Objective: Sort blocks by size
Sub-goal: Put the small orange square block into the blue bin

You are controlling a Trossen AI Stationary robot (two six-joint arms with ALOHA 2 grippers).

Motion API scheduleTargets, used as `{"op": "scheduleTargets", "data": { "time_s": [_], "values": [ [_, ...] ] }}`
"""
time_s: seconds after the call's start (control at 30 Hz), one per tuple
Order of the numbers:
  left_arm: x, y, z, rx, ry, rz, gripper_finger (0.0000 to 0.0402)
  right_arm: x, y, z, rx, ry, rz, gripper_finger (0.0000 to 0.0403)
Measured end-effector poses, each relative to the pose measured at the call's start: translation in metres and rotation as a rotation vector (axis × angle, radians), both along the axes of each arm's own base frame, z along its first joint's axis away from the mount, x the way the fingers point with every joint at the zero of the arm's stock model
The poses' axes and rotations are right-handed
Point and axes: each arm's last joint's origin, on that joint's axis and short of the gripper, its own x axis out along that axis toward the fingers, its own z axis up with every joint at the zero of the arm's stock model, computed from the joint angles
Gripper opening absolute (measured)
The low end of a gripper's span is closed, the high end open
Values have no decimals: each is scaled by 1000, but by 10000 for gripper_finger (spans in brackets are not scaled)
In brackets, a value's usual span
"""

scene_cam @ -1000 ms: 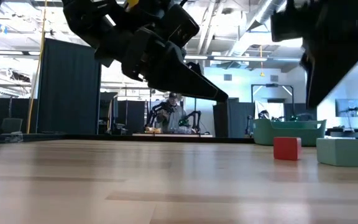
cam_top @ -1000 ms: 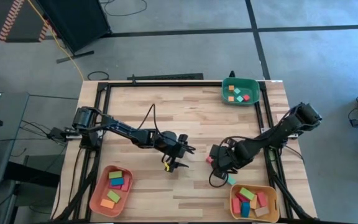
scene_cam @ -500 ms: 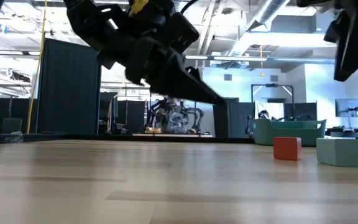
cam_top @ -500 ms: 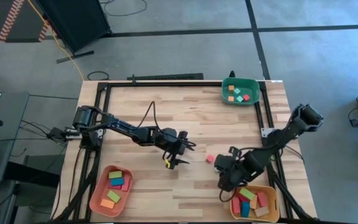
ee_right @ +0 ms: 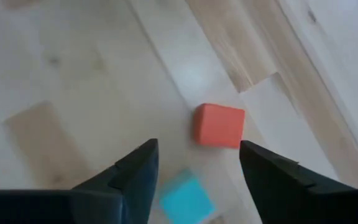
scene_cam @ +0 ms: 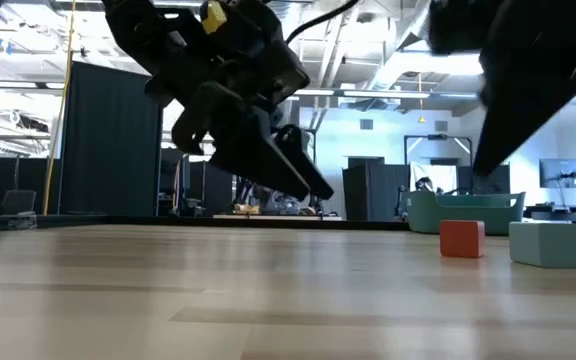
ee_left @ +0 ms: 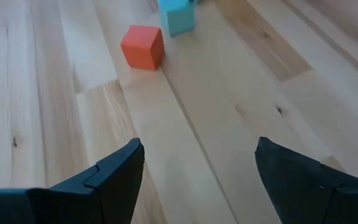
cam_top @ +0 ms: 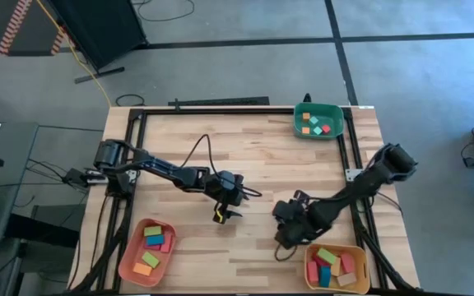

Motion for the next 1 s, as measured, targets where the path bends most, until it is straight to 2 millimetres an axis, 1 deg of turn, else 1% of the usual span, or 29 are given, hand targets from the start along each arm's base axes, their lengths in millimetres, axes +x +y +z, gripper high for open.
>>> {"op": "scheduleTargets", "data": {
  "time_s": [0.17,0.27,0.37,0.57,0.8,1.0],
  "values": [
    [-7,0,11,10,21,-7,292,13,-14,-20,-9,82,-33,265],
    [-11,1,18,16,26,-12,292,16,-20,-25,-23,109,-54,265],
    [-13,1,21,19,37,-14,292,18,-25,-26,-29,120,-54,265],
    [-15,-1,18,31,70,-27,292,21,-33,-27,-17,128,-71,266],
    [-17,-1,16,33,100,-29,292,14,-43,-53,73,129,-87,266],
    [-19,-1,15,34,118,-30,292,15,-43,-56,82,100,-73,257]
  ]
}}
